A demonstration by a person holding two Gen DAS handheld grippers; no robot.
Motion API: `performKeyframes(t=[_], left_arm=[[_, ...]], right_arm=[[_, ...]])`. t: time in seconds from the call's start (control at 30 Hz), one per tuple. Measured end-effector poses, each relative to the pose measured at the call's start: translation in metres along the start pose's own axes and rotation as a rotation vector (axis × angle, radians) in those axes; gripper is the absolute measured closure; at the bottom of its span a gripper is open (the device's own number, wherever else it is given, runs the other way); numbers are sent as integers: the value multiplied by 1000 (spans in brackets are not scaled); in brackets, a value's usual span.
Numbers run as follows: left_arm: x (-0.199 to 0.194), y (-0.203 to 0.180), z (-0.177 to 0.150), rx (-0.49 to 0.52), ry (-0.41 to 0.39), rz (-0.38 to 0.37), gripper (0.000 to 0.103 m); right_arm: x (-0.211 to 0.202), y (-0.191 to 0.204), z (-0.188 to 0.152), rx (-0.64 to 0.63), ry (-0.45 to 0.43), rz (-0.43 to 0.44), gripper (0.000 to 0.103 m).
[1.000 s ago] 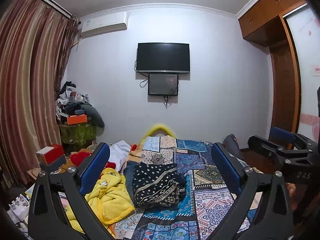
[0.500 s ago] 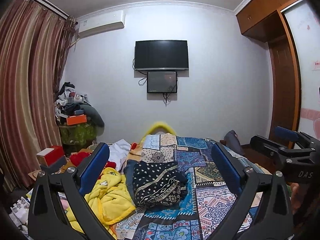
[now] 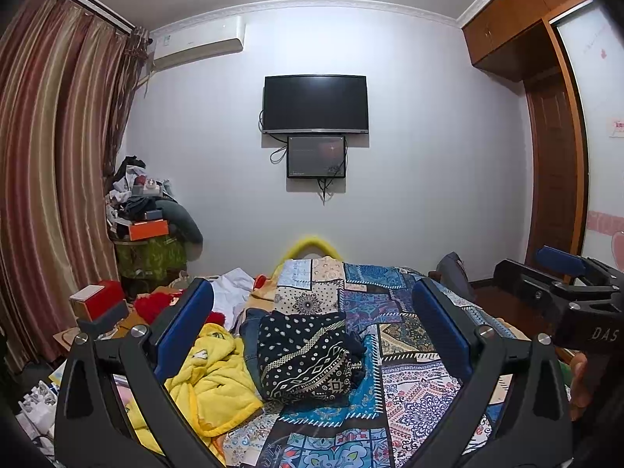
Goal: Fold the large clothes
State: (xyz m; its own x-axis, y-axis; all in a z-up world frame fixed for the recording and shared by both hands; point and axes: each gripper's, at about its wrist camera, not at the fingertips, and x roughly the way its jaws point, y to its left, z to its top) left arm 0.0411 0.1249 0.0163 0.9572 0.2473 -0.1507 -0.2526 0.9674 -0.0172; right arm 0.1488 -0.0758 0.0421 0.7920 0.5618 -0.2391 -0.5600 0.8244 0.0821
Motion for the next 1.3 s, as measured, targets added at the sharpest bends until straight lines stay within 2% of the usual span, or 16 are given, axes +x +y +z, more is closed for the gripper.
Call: performKeyframes(t=[0.9,1.3], left_arm=[[6,-4,-2,3,14,-2,0],[9,-5,-5,-15,28,-27,0]], right_arm=[[-2,-2,0,6,-9,-4,0],[-2,-5,-2,9,-9,-10,0]])
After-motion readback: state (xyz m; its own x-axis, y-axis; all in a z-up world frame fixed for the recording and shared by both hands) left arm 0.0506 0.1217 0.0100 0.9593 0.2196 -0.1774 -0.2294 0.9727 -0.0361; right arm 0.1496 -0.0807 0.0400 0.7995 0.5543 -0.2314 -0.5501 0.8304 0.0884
